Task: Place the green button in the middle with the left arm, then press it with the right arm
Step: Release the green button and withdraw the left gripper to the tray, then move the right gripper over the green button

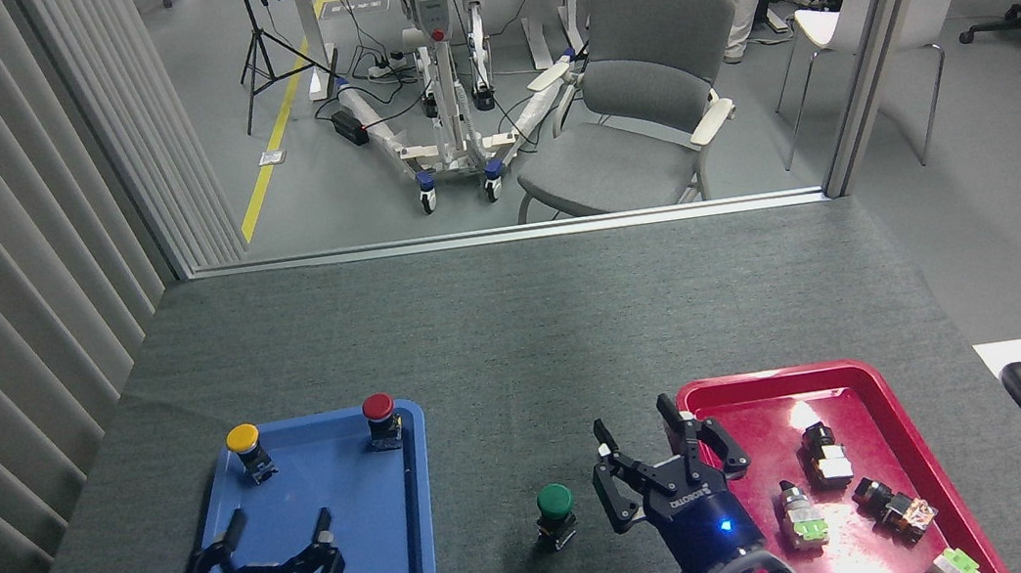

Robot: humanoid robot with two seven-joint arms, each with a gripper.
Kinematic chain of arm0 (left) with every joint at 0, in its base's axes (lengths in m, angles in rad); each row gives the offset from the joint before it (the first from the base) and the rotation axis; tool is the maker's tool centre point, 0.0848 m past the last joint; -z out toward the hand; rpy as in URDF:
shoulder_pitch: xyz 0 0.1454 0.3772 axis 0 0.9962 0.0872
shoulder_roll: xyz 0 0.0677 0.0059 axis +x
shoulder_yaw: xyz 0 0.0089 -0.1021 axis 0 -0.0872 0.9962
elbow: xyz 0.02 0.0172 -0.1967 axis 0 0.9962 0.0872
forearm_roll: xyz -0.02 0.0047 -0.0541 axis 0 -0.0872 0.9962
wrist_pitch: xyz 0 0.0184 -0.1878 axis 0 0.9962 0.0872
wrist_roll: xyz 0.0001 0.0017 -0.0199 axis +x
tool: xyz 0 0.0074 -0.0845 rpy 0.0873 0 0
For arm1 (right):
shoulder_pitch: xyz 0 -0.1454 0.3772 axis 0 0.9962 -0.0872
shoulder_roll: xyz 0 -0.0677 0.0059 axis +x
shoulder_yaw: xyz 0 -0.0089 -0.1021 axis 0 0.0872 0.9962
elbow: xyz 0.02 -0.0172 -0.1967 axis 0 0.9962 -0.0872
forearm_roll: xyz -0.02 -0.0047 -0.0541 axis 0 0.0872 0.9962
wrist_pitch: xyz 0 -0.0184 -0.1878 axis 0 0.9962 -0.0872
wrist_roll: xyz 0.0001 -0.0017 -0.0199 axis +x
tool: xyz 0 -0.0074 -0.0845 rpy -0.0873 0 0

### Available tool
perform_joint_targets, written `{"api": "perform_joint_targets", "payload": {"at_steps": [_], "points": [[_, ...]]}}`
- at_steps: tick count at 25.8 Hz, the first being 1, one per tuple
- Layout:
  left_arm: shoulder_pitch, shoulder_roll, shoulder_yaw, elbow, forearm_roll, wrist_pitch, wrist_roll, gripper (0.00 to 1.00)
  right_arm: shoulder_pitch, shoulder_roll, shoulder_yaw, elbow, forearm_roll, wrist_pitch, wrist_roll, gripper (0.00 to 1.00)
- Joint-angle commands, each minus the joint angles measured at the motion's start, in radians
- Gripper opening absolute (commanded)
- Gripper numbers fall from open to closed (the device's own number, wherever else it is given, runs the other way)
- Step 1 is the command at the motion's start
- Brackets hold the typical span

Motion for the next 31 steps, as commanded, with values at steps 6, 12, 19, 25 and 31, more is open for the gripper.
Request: {"api": "perform_joint_targets", "payload": {"at_steps": [6, 12, 19, 25, 31], "points": [[-0.048, 0.009, -0.016, 0.032, 0.005, -0.004, 0.003, 1.0, -0.061, 0.001, 0.108, 0.023, -0.003, -0.098, 0.072, 0.21], [-0.071, -0.016, 0.03, 0.03, 0.009, -0.141, 0.003, 1.0, -0.061, 0.002, 0.107, 0.028, -0.003, -0.109, 0.075, 0.0], [-0.099, -0.059, 0.064, 0.034, 0.013, -0.139, -0.008, 1.0, -0.061, 0.038, 0.108, 0.056, -0.003, -0.106, 0.216, 0.0], [-0.102, -0.105, 0.068, 0.024, 0.013, -0.139, -0.008, 1.0, -0.07, 0.064, 0.108, 0.077, 0.0, -0.103, 0.326, 0.0], [-0.105, -0.096, 0.07, 0.012, 0.02, -0.234, -0.009, 1.0, -0.074, 0.062, 0.107, 0.08, 0.0, -0.101, 0.385, 0.0]]}}
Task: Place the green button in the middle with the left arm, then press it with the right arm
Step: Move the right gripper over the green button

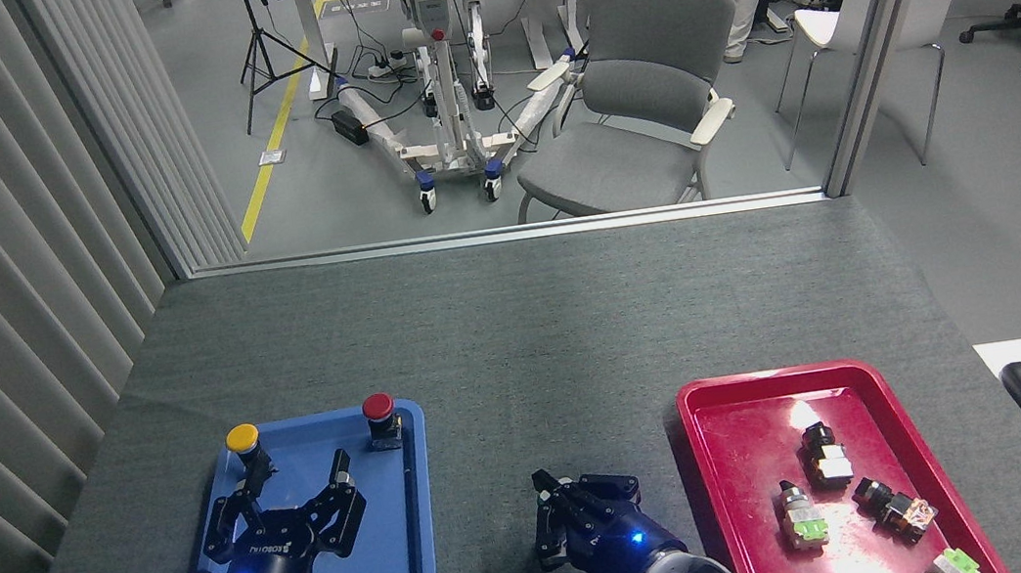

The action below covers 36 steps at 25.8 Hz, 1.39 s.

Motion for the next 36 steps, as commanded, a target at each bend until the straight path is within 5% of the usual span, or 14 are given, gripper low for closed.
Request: {"api": "perform_joint_targets", "payload": {"at_steps": [1, 4, 14, 21, 24, 29, 36], "points": [[-0.002, 0.004, 0.0, -0.019, 0.005, -0.119, -0.001, 1.0, -0.002, 0.0, -0.001, 0.002, 0.0, 0.002, 0.02, 0.0], [0.003, -0.002, 0.002, -0.029, 0.005, -0.211, 0.001, 1.0, -0.002, 0.0, -0.001, 0.006, 0.002, 0.008, 0.043, 0.0], [0.004, -0.001, 0.002, -0.036, 0.006, -0.221, 0.001, 1.0, -0.002, 0.003, 0.0, 0.008, 0.0, 0.025, 0.174, 0.0], [0.015, -0.002, 0.0, -0.058, 0.006, -0.226, 0.004, 1.0, -0.005, 0.02, -0.001, 0.006, 0.0, 0.02, 0.158, 0.0], [0.027, -0.002, 0.003, -0.072, 0.008, -0.237, 0.007, 1.0, -0.005, 0.015, -0.001, 0.006, -0.002, 0.019, 0.043, 0.0], [0.026, 0.001, 0.003, -0.064, 0.017, -0.255, 0.007, 1.0, 0.004, 0.015, -0.009, 0.006, -0.005, 0.02, -0.358, 0.01], [0.026, 0.004, 0.003, -0.065, 0.017, -0.251, 0.009, 1.0, 0.01, 0.015, -0.095, 0.006, -0.015, 0.028, -0.432, 0.71]]}}
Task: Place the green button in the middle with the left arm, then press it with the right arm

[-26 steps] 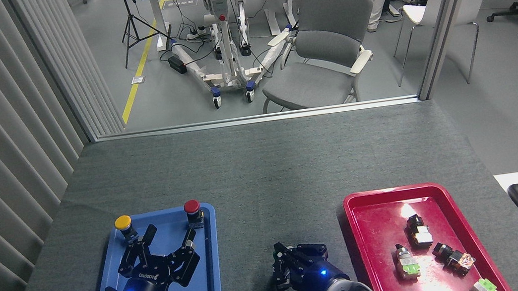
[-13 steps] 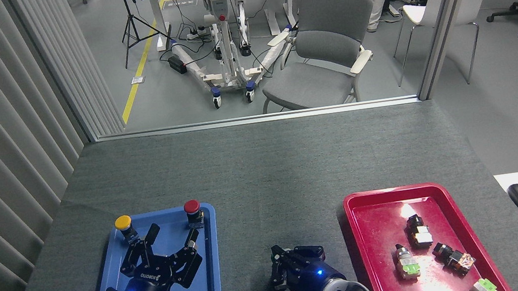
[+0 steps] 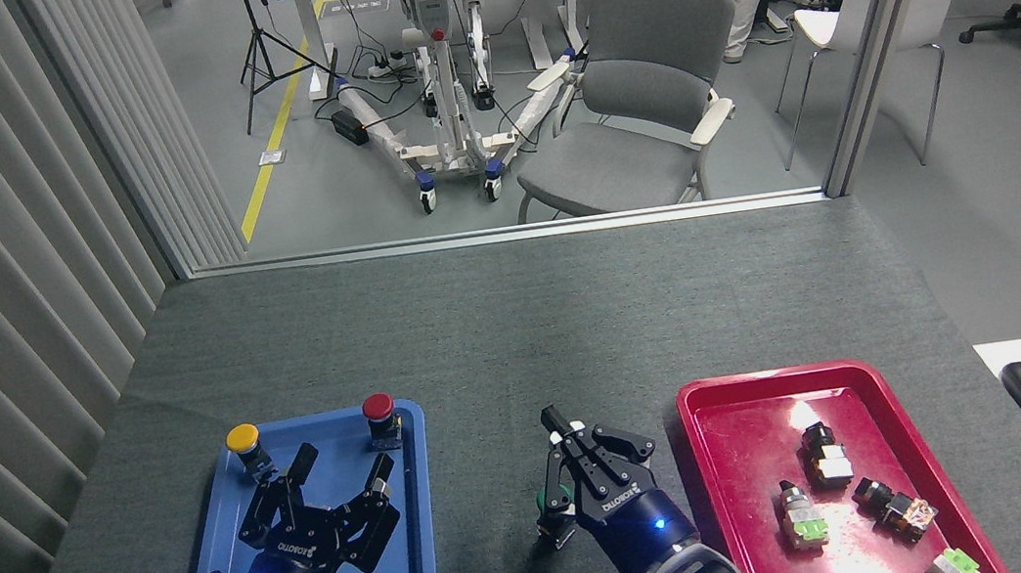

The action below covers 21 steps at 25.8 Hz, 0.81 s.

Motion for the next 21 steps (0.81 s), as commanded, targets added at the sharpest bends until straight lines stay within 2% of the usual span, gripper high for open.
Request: {"api": "perform_joint_targets", "payload": {"at_steps": [1, 2, 3, 9, 12, 21], "points": [[0.0, 0.002, 0.0, -0.005, 0.0, 0.0, 0.0, 1.0, 0.006, 0.005, -0.058, 0.001, -0.001, 0.003, -0.02, 0.82], [0.0, 0.002, 0.0, -0.005, 0.0, 0.0, 0.0, 1.0, 0.005, 0.003, -0.066, 0.001, -0.001, 0.004, -0.017, 0.92], [0.0, 0.002, 0.0, -0.005, 0.0, 0.0, 0.0, 1.0, 0.005, 0.0, -0.066, -0.001, -0.001, 0.007, -0.017, 0.97], [0.0, 0.002, -0.002, -0.002, 0.0, 0.008, 0.0, 1.0, 0.008, -0.006, -0.071, -0.001, -0.001, 0.056, -0.018, 0.99], [0.0, 0.002, -0.002, -0.003, 0.0, 0.009, 0.0, 1.0, 0.009, -0.034, -0.069, -0.001, -0.001, 0.101, -0.014, 0.99], [0.002, -0.001, -0.002, -0.005, -0.001, 0.008, 0.0, 1.0, 0.061, -0.043, -0.069, -0.01, 0.001, 0.219, -0.01, 0.99]]}}
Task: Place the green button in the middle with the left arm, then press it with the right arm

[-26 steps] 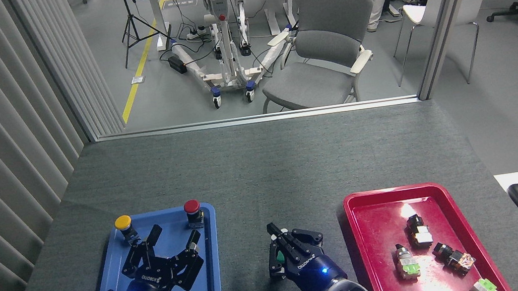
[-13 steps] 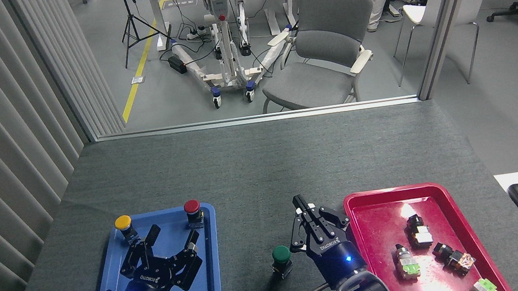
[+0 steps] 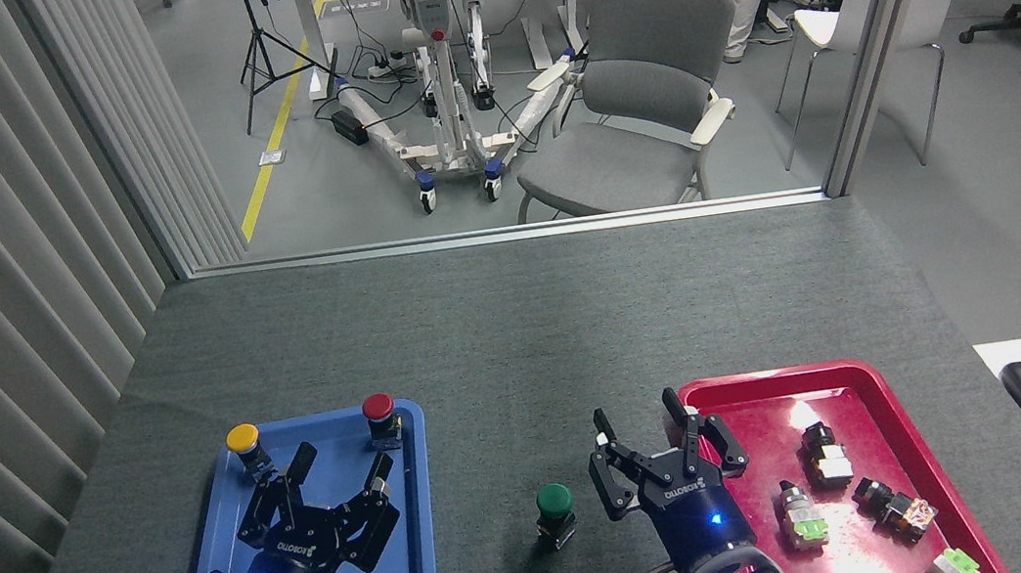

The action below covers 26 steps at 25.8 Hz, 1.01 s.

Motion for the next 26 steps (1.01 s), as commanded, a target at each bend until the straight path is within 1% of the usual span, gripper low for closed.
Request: {"api": "perform_joint_targets", "payload": {"at_steps": [1, 4, 6, 22, 26], "points": [[0.001, -0.001, 0.001, -0.001, 0.0, -0.001, 0.0, 1.0, 0.017, -0.004, 0.0, -0.002, 0.002, 0.079, 0.002, 0.99], [0.0, -0.001, 0.001, -0.002, 0.0, -0.001, -0.003, 1.0, 0.017, -0.007, 0.002, -0.002, 0.01, 0.184, 0.002, 0.99], [0.0, -0.003, 0.001, -0.005, 0.0, 0.0, -0.008, 1.0, 0.022, -0.007, 0.005, -0.002, 0.01, 0.224, 0.002, 0.99], [0.0, -0.004, -0.004, -0.039, 0.0, 0.0, -0.012, 1.0, 0.034, -0.01, 0.011, -0.009, 0.007, 0.208, 0.001, 0.99], [0.0, -0.001, -0.004, -0.039, 0.0, -0.001, -0.012, 1.0, 0.033, -0.031, 0.003, -0.012, -0.003, 0.164, 0.018, 0.99]]}}
